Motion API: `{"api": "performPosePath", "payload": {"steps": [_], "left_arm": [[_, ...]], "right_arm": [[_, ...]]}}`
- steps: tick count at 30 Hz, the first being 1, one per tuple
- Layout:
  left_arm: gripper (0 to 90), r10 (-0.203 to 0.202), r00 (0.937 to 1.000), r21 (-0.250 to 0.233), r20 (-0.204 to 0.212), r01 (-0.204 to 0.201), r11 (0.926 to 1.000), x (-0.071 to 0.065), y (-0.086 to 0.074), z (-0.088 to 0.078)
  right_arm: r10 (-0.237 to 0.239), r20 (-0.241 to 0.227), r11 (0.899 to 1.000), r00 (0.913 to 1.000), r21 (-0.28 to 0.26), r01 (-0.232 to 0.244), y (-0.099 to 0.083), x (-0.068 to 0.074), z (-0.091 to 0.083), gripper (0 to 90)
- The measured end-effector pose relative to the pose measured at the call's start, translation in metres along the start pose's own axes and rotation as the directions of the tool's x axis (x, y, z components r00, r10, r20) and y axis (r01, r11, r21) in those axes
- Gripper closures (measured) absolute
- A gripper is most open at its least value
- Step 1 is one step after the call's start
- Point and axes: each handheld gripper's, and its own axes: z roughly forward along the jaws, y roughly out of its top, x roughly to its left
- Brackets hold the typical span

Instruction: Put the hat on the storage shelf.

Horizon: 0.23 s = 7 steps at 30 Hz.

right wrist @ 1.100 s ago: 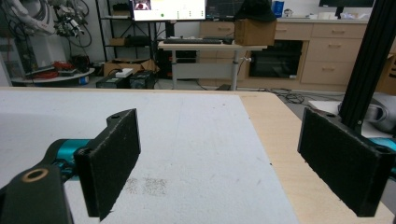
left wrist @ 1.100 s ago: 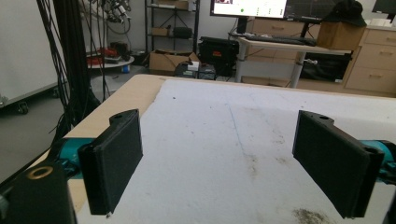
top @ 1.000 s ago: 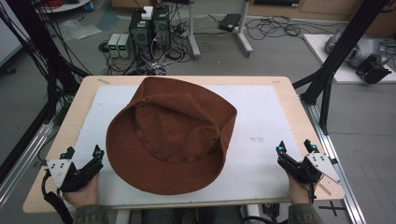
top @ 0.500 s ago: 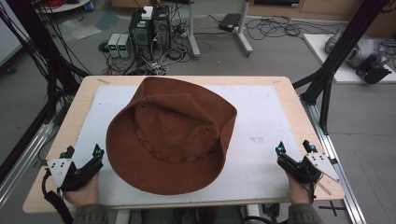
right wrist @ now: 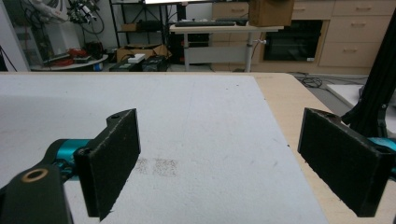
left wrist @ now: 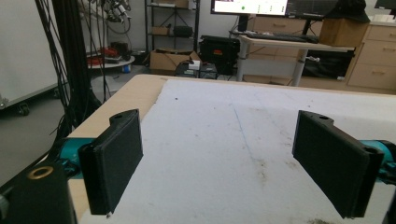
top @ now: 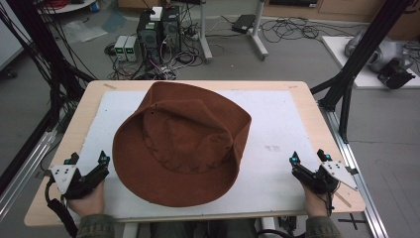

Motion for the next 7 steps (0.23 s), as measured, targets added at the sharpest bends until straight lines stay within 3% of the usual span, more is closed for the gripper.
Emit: {"api": "performPosePath", "payload": {"steps": [7], "left_arm": [[16.4,-0.001,1.0,-0.008,0.003,0.001,1.0,-0.001,0.0014,-0.0003]], "right_arm": [[0.016,0.004,1.0,0.9999,0.003,-0.016,-0.0011,-0.006,-0.0047,12.3]]}}
